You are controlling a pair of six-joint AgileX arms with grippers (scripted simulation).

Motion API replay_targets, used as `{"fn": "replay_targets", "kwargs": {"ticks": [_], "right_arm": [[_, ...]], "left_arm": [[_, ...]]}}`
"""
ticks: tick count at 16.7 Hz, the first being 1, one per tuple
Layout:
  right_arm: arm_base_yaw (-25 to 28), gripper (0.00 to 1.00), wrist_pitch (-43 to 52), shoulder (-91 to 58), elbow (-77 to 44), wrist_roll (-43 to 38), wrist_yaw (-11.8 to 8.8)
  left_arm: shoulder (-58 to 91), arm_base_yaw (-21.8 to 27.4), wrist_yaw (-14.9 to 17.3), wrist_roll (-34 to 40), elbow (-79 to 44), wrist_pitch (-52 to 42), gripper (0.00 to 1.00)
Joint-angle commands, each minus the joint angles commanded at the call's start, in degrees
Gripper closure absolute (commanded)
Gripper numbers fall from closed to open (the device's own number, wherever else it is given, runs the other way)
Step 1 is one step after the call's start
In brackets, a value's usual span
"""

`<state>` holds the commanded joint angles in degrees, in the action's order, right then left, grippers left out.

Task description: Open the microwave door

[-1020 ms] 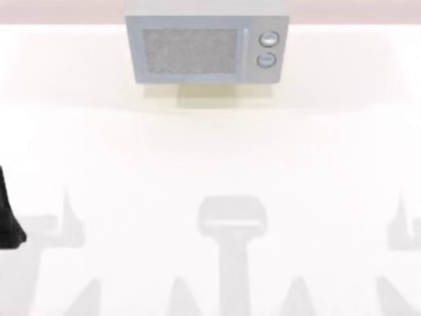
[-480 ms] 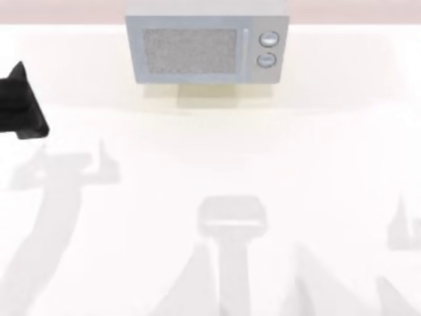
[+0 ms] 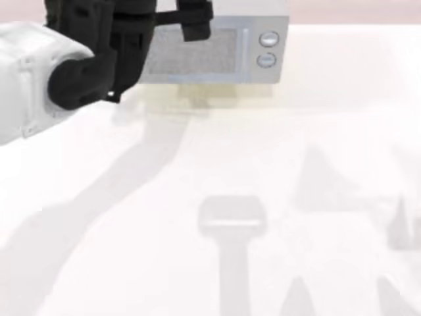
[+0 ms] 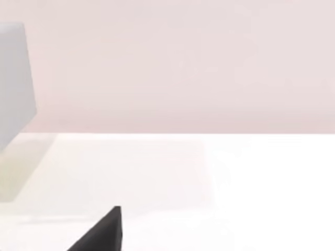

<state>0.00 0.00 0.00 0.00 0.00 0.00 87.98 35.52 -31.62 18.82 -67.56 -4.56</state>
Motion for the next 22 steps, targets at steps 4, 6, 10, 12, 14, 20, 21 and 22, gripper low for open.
{"fn": "replay_targets", "kwargs": {"ticks": [4,6,10,12,14,20,21,22], "right_arm": [[0.0,0.0,0.0,0.0,0.0,0.0,0.0],[0.0,0.0,0.0,0.0,0.0,0.0,0.0],[0.0,0.0,0.0,0.0,0.0,0.0,0.0],[0.0,0.0,0.0,0.0,0.0,0.0,0.0],[0.0,0.0,0.0,0.0,0.0,0.0,0.0],[0.0,0.0,0.0,0.0,0.0,0.0,0.0],[0.0,0.0,0.0,0.0,0.0,0.0,0.0],[0.0,0.0,0.0,0.0,0.0,0.0,0.0]], "left_arm": [[17.58,7.04,-6.23,3.53,-12.82,-1.31,0.0],[23.22,9.48,-8.39,4.67,-17.12,-1.93,0.0],[27.69,11.52,-10.21,5.58,-20.72,-2.54,0.0],[27.69,11.52,-10.21,5.58,-20.72,-2.54,0.0],[27.54,11.27,-10.07,5.53,-20.47,-2.51,0.0],[36.09,7.77,-6.94,2.82,-28.33,-0.1,0.0],[38.04,6.85,-6.14,2.18,-30.08,0.45,0.0],[39.56,6.06,-5.45,1.65,-31.51,0.91,0.0]]}}
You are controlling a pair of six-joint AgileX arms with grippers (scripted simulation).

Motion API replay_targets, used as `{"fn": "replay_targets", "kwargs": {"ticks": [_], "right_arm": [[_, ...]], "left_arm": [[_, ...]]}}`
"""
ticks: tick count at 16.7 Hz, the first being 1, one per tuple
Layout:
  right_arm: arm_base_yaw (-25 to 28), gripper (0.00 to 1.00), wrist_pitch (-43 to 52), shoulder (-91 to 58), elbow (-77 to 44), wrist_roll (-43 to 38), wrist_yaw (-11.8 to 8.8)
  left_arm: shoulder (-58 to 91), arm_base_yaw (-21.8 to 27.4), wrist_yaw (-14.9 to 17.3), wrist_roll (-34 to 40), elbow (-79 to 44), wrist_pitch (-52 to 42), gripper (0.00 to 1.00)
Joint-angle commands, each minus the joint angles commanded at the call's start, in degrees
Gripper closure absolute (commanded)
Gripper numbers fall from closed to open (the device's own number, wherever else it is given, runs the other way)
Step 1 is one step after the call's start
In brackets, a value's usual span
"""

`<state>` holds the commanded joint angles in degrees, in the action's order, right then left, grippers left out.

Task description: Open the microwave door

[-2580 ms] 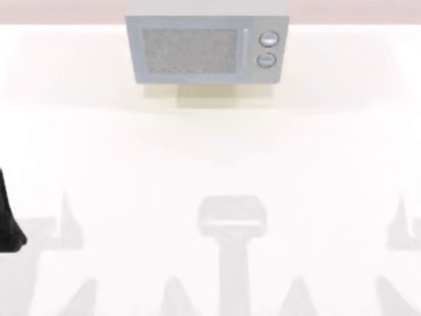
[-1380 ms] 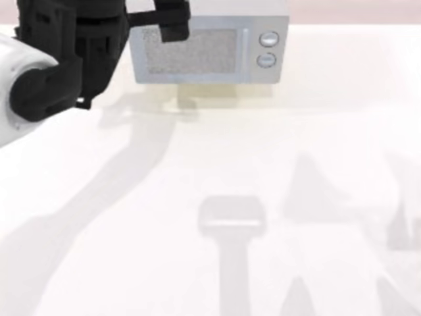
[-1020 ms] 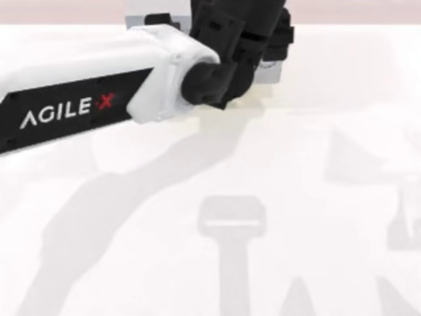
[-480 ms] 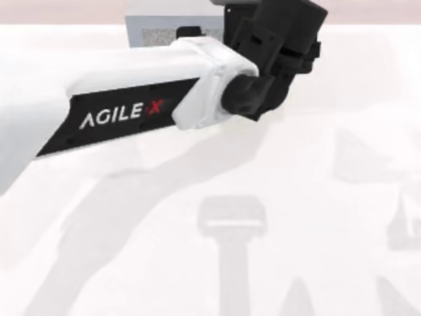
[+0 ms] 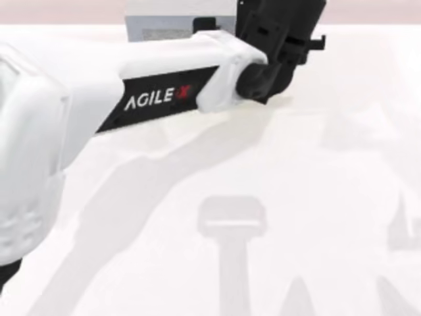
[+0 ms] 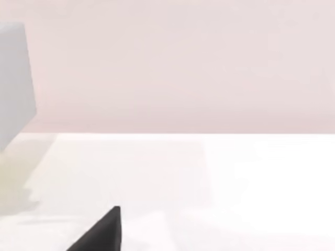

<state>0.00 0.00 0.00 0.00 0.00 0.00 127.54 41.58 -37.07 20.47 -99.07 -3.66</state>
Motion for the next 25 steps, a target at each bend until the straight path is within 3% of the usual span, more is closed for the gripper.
{"fn": "replay_targets", "kwargs": {"ticks": [5,18,25], "right_arm": [[0.0,0.0,0.0,0.0,0.0,0.0,0.0],[0.0,0.0,0.0,0.0,0.0,0.0,0.0],[0.0,0.0,0.0,0.0,0.0,0.0,0.0]], "left_arm": [[1.22,-0.73,0.64,-0.49,-1.21,0.41,0.0],[1.22,-0.73,0.64,-0.49,-1.21,0.41,0.98],[1.22,-0.73,0.64,-0.49,-1.21,0.41,1.0]]}}
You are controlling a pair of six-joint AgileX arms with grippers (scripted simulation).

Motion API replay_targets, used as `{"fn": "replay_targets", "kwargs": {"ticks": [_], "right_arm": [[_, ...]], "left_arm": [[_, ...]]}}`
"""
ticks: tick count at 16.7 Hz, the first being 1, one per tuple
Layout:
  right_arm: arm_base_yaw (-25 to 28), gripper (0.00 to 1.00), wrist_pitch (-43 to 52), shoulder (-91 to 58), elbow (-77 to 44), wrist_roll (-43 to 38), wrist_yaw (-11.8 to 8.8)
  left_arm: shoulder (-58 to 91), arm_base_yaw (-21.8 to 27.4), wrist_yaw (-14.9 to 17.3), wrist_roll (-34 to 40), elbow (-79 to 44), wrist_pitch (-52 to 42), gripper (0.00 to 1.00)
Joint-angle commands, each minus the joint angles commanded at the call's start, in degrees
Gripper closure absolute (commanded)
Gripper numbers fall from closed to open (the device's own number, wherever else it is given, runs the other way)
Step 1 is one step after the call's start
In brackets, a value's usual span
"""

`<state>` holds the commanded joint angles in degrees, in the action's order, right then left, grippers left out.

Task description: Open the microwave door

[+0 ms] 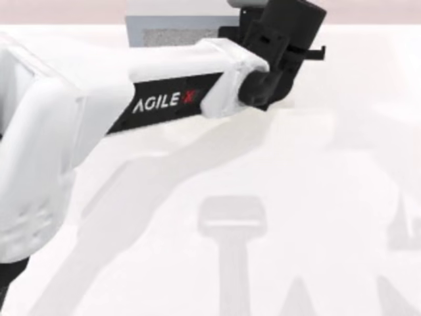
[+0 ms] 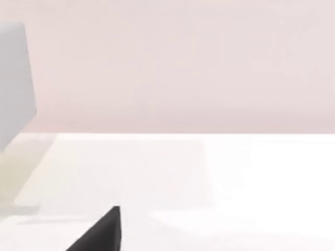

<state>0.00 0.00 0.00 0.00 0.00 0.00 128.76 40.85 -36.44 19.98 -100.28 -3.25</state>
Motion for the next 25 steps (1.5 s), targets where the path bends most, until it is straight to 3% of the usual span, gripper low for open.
{"fn": "replay_targets", "kwargs": {"ticks": [1,2,8,19,25], "right_arm": [[0.0,0.0,0.0,0.0,0.0,0.0,0.0],[0.0,0.0,0.0,0.0,0.0,0.0,0.0],[0.0,0.0,0.0,0.0,0.0,0.0,0.0],[0.0,0.0,0.0,0.0,0.0,0.0,0.0],[0.0,0.0,0.0,0.0,0.0,0.0,0.0]], "left_arm": [[0.0,0.0,0.0,0.0,0.0,0.0,1.0],[-1.42,3.29,-0.16,-0.17,2.63,-0.59,1.0],[3.26,2.83,1.97,2.01,-6.54,-9.74,1.0],[20.63,-0.81,14.29,12.3,-54.75,-63.03,1.0],[24.54,-2.22,18.31,14.92,-65.99,-75.07,1.0]]}}
